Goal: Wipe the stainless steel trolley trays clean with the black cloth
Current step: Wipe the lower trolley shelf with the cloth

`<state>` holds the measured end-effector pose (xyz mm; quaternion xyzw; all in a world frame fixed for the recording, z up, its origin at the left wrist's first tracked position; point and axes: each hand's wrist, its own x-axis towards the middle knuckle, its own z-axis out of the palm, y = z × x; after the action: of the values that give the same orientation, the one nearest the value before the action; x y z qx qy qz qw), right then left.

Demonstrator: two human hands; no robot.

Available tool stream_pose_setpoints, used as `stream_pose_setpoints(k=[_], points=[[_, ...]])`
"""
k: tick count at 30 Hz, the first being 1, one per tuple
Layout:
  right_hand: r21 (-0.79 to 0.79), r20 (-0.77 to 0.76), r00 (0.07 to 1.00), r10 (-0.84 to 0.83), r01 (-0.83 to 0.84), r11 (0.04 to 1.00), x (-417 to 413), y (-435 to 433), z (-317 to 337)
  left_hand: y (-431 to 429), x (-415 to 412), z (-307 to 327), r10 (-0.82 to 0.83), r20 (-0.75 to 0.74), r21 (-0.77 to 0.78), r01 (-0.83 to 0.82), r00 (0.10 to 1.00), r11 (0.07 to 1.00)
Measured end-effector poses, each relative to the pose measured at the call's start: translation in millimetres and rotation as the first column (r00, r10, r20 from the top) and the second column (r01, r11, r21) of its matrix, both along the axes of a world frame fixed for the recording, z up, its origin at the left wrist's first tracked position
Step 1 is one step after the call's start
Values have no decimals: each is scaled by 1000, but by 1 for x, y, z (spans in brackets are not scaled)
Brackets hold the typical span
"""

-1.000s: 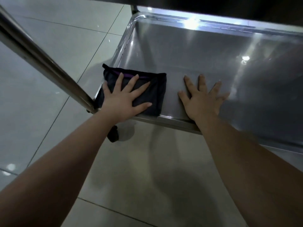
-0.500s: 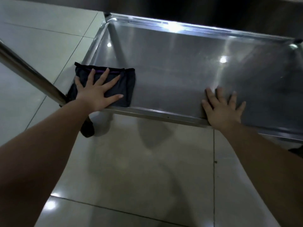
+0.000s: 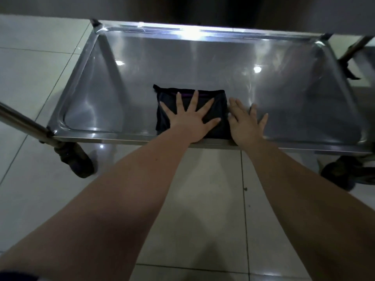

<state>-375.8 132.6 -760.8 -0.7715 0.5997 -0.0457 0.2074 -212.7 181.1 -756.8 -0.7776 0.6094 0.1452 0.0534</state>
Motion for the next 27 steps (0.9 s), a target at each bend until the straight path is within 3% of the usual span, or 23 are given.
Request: stream_pose_setpoints(k=[3,5,8,11,13,17,19,22,24,27], points=[[-17,218,976,-13,17,1000,-2,4,8,5,12,8,14,-79,-35,-16,997,999],[-179,311,937,161,-109,978,-1,11,17,12,18,16,-23,-121,-105,11,992,994],[-321,246,876,414,-329,888,-5,19,25,40,28,25,-144,-153,-342,84,978,936],[-258,147,860,489,-444,858,-15,24,22,69,39,24,-260,-123,-554,151,958,819],[-275,157,876,456,-405,872,-18,24,18,77,45,20,-295,-152,-572,159,943,805],[-286,129,915,382,-335,898,0,23,29,73,42,23,-265,-214,-453,145,940,880],[-255,236,924,301,-240,937,5,24,49,69,41,36,-254,-208,-396,156,945,905],[-108,391,901,187,-156,982,-9,31,81,68,29,67,-177,-315,-360,55,932,931],[-20,343,937,58,-54,998,-29,44,97,71,10,91,-137,-333,-344,15,933,939],[44,249,966,-65,56,997,-66,73,123,88,-28,122,-174,-286,-266,96,942,959]])
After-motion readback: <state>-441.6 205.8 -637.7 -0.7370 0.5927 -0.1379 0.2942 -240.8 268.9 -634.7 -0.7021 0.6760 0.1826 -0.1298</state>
